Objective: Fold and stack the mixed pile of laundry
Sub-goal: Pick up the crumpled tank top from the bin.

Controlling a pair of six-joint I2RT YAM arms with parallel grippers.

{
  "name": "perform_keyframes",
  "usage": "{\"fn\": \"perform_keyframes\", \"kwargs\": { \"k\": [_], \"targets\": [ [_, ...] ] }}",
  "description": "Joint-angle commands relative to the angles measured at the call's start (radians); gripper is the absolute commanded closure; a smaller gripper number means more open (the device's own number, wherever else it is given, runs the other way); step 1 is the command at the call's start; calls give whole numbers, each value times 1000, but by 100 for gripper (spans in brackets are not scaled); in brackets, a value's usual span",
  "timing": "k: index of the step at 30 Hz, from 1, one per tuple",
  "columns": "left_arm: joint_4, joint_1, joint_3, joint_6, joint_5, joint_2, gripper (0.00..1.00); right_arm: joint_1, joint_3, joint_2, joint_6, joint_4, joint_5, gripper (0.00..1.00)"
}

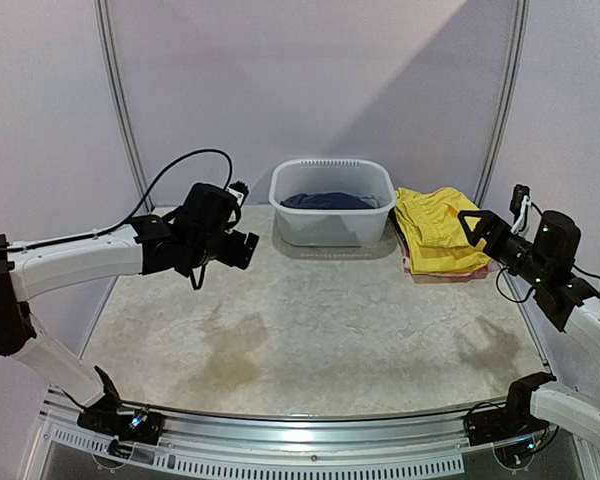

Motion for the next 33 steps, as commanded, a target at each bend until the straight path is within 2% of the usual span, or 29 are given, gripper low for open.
{"fn": "perform_keyframes", "kwargs": {
  "k": [1,6,9,11,15,20,23,26,33],
  "targets": [
    [-81,32,-22,-122,-79,-69,0,-5,2,10,34,-5,51,1],
    [-80,36,-84,-203,-76,-129,0,-4,-2,-24,254,-141,292,1],
    [-87,38,-104,-224,-59,-149,0,-4,42,-11,336,-239,347,1],
    [-89,40,-116,-235,-60,-164,1,-4,65,5,317,-244,331,1],
    [-90,40,-136,-248,-57,-195,0,-4,53,18,241,-131,267,1],
    [-103,40,-174,-268,-60,-244,0,-4,83,59,240,-71,187,1],
    [-116,40,-203,-276,-73,-279,0,10,175,157,197,-45,82,1],
    [-130,41,-233,-281,-85,-319,0,44,289,281,136,-58,46,1],
    [-185,41,-298,-306,-90,-432,1,190,699,643,-91,-294,102,1]
  ]
}}
